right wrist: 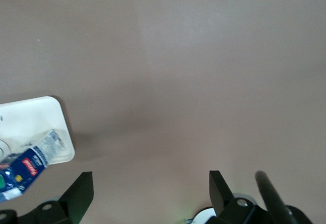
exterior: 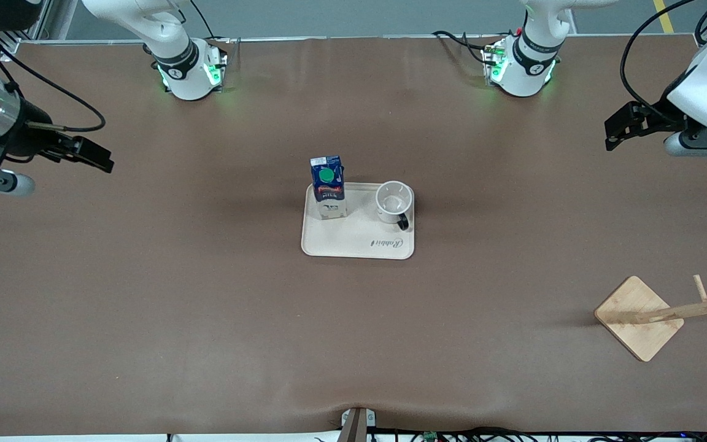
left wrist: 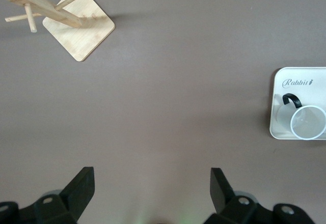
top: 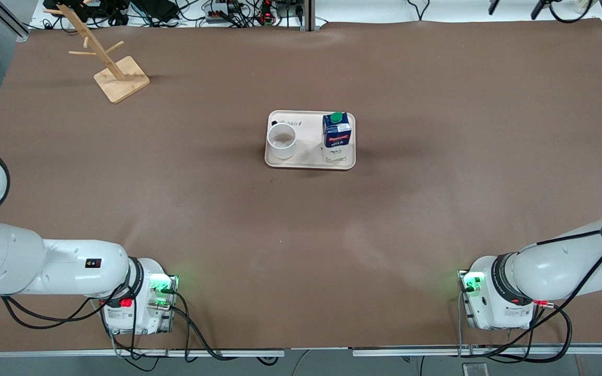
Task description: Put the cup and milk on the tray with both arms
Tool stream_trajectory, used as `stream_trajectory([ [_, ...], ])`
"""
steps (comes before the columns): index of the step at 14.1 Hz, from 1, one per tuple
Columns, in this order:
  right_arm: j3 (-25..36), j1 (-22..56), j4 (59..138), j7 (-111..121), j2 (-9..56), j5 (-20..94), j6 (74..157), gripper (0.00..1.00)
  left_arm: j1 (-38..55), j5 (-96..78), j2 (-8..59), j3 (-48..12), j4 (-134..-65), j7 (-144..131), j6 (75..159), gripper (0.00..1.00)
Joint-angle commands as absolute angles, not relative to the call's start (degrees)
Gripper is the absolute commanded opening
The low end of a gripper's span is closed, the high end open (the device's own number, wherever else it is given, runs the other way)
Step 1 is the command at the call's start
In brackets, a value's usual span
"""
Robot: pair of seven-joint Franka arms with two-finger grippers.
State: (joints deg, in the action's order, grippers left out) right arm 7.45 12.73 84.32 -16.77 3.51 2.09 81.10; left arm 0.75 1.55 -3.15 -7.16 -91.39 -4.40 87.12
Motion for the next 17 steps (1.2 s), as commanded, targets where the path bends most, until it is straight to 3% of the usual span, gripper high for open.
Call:
stream_trajectory([
  [1, 6.59, 8.62, 87.63, -10.91, 0.18, 1.23, 82.97, 1.0, 0.35, 0.7, -3.69, -7.47, -91.76, -3.87, 86.57, 1.0],
  [7, 6.16, 5.54, 87.54, -6.68, 0.09, 0.35, 83.58, 1.0, -0.09, 0.79, -3.25, -7.38, -91.76, -3.95, 88.16, 1.0],
  [10, -4.1, -5.95, 87.54, -5.98, 0.09, 0.97, 84.11, 1.0, 0.0, 0.79, -3.69, -7.29, -91.49, -4.13, 87.89, 1.0],
  [17, -4.92, -5.8, 87.45, -5.8, 0.18, 0.88, 84.55, 1.0, -0.18, 0.79, -3.69, -6.86, -90.18, -3.34, 87.63, 1.0],
])
